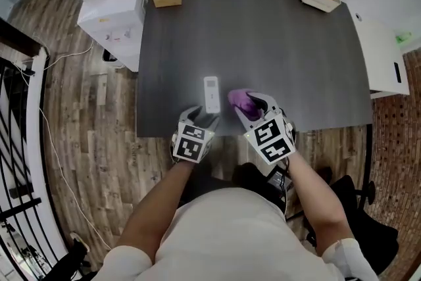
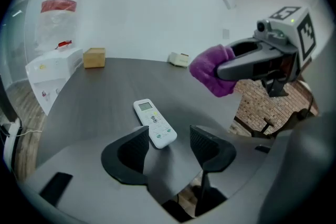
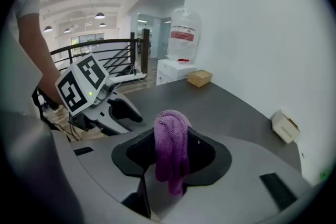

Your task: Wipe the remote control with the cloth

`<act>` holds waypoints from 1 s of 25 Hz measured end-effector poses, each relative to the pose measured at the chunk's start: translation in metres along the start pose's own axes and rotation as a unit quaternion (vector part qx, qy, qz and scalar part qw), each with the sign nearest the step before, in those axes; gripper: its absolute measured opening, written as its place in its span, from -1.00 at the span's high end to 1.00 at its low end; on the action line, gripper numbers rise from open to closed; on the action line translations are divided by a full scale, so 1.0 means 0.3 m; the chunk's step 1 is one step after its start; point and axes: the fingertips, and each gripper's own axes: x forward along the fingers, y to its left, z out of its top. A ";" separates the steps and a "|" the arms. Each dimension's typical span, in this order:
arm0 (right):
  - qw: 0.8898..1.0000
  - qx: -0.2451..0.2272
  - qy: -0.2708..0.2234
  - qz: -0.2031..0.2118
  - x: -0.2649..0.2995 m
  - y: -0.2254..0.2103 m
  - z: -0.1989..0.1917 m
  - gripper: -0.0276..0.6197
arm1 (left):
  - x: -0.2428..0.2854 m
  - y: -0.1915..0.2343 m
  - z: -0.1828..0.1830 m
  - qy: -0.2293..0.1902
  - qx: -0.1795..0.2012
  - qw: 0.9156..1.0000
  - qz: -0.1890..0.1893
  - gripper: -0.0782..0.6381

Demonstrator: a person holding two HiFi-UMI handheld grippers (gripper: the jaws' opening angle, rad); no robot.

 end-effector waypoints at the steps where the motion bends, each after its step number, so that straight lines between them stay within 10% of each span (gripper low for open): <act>1: 1.000 -0.017 0.007 0.007 0.038 0.004 0.009 0.42 | 0.021 0.005 0.000 0.006 0.005 1.000 0.002 0.16; 11: 0.984 -0.137 0.058 0.094 0.366 0.024 0.035 0.42 | 0.165 0.029 -0.008 0.052 0.045 0.997 0.044 0.15; 25: 0.967 -0.158 0.126 0.157 0.488 0.041 -0.054 0.43 | 0.191 0.072 -0.007 0.036 -0.035 0.997 0.061 0.16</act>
